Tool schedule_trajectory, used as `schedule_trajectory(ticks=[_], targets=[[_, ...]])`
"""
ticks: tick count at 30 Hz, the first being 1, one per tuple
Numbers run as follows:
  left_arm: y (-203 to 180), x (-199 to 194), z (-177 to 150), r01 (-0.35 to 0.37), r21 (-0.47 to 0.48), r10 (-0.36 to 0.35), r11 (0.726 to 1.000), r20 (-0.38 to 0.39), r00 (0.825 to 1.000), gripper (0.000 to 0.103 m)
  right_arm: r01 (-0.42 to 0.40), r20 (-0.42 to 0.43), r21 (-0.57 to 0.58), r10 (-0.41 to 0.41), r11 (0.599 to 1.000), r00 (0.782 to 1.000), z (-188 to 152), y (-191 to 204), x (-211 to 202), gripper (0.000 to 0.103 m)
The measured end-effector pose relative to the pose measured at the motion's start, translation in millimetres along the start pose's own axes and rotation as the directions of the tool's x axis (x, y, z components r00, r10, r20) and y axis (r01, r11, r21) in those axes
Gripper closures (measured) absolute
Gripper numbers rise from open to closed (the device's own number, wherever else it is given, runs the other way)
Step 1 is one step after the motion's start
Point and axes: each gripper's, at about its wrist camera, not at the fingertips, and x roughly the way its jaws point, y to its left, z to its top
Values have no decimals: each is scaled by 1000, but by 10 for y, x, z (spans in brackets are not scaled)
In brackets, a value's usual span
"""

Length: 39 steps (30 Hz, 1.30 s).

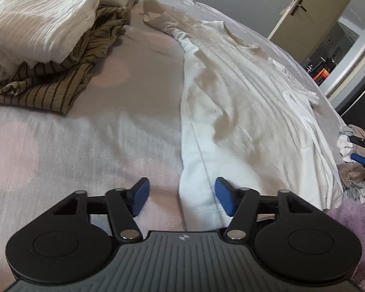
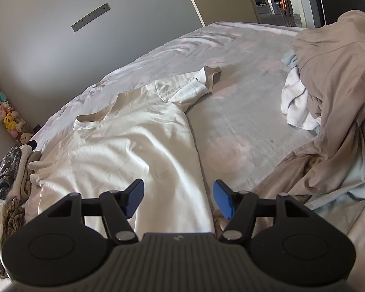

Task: Fold clothes

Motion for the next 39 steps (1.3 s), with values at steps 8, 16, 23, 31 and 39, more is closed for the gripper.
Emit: schedule_trajectory(ticks=[8, 16, 23, 31, 39], targets=[[-63, 17, -19, 35, -40, -37, 999, -43, 998, 70, 5, -8, -8, -5, 1000, 1000, -8, 15, 12, 37], [128, 104, -19, 138, -203, -151, 969, -52, 987, 92, 10, -17, -12, -10, 1000, 1000, -10, 35, 36, 37], [160, -186, 118, 166, -232, -165, 958, 24, 986, 99, 7, -11, 0, -7, 1000, 1000, -9, 13, 28, 37], [334, -278, 157, 94, -288, -91, 953, 23, 996, 103, 34, -44, 0, -34, 999, 998, 5, 14, 28, 37], [423, -311, 152, 97, -302, -93, 948, 28, 995, 103, 70, -238, -51, -80, 996, 968, 49, -32, -64, 37]])
